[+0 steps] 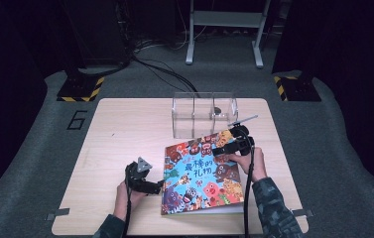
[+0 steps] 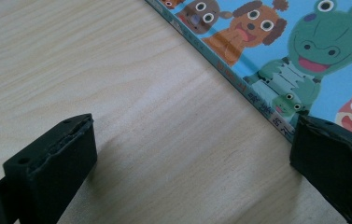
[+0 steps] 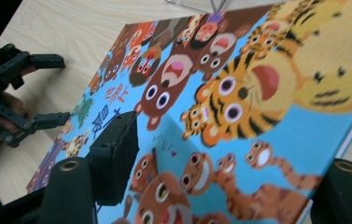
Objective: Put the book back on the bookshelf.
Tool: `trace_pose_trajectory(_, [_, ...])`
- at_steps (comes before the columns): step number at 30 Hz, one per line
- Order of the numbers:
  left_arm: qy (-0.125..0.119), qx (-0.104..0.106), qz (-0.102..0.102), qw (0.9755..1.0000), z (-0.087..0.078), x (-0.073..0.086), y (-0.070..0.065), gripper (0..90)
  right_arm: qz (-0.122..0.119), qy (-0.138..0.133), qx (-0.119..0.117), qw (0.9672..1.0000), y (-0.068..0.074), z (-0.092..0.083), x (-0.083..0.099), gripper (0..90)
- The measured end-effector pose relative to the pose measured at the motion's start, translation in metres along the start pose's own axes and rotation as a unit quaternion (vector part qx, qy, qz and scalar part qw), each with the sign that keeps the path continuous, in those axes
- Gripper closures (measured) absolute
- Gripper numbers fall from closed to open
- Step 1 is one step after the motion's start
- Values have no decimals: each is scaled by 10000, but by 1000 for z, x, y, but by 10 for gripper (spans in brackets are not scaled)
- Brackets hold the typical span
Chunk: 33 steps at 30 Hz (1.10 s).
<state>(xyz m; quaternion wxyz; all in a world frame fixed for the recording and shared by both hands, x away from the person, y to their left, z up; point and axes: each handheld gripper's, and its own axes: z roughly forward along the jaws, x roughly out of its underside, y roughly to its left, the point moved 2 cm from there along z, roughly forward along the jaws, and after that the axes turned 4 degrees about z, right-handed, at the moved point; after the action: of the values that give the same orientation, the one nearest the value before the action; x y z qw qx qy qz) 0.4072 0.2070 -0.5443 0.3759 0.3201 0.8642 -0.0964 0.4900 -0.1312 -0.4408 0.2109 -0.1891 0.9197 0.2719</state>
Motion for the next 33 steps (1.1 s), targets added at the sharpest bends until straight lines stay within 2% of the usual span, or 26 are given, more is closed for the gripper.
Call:
trace_pose_trajectory(4, [-6, 14, -21, 10000, 0, 0, 0, 4, -2, -10, -9, 10000, 0, 0, -6, 345])
trace_pose_trajectory(8, [38, 52, 12, 10000, -1, 0, 0, 4, -55, -55, 156, 9998, -1, -1, -8, 451])
trace_pose_trajectory(9, [39, 54, 12, 10000, -1, 0, 0, 4, -55, -55, 156, 9998, -1, -1, -8, 451])
trace_pose_trajectory(16, [37, 55, 9, 10000, -1, 0, 0, 4, -55, -60, -55, 10000, -7, -3, -8, 501])
trace_pose_trajectory(18, [35, 63, -6, 10000, -1, 0, 0, 5, -75, -101, -220, 9997, -9, -3, -8, 531])
trace_pose_trajectory(21, [35, 57, 9, 10000, -1, 0, 0, 4, 4, -79, -326, 9994, -9, -5, -7, 547])
trace_pose_trajectory(29, [34, 66, 8, 10000, -1, 0, 0, 5, -284, -223, -472, 9982, -2, -10, -9, 583])
trace_pose_trajectory(33, [55, 81, 17, 10000, -1, 0, 0, 5, -439, -289, -448, 9976, 1, -12, -10, 587])
